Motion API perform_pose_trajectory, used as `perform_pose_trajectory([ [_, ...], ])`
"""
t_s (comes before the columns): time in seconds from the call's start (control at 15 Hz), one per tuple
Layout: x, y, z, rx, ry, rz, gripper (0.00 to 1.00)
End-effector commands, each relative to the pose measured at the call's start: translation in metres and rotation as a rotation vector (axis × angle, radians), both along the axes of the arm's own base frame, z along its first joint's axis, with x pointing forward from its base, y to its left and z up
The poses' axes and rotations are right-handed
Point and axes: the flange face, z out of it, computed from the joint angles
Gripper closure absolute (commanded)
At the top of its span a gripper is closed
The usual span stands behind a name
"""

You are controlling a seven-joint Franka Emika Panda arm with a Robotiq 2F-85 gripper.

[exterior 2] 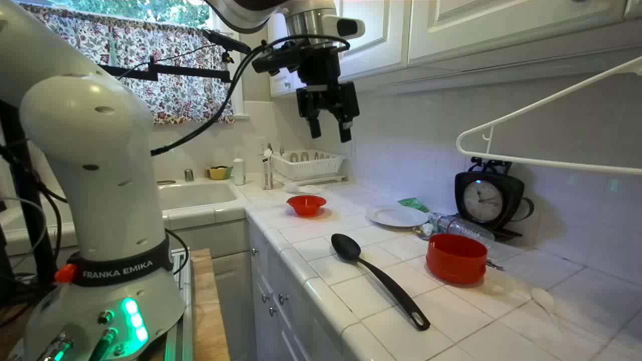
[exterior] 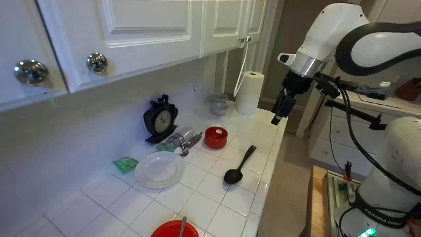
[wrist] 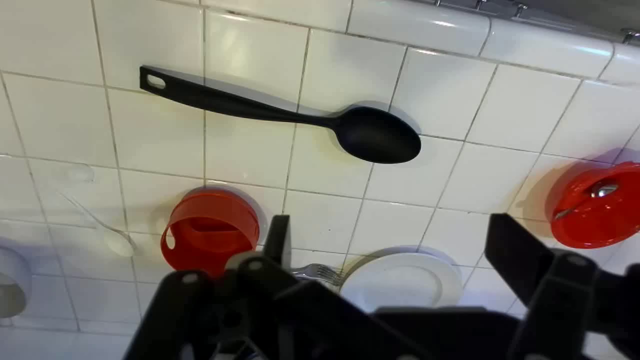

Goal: Put the red object on it's side

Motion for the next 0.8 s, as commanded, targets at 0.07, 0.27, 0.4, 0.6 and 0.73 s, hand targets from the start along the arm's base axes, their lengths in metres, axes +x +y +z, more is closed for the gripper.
perform_pose_trajectory([
  [0.07,0.0,0.0,0.0,0.0,0.001,0.0,0.0],
  [0.27,0.0,0.0,0.0,0.0,0.001,0.0,0.0],
  [0.4,0.0,0.001,0.003,-0.006,-0.007,0.013,0.0],
  [0.6,0.013,-0.016,0.0,-0.042,0.04,-0.041,0.0],
  [0.73,0.019,-0.03,-0.005,-0.039,0.06,-0.06,0.0],
])
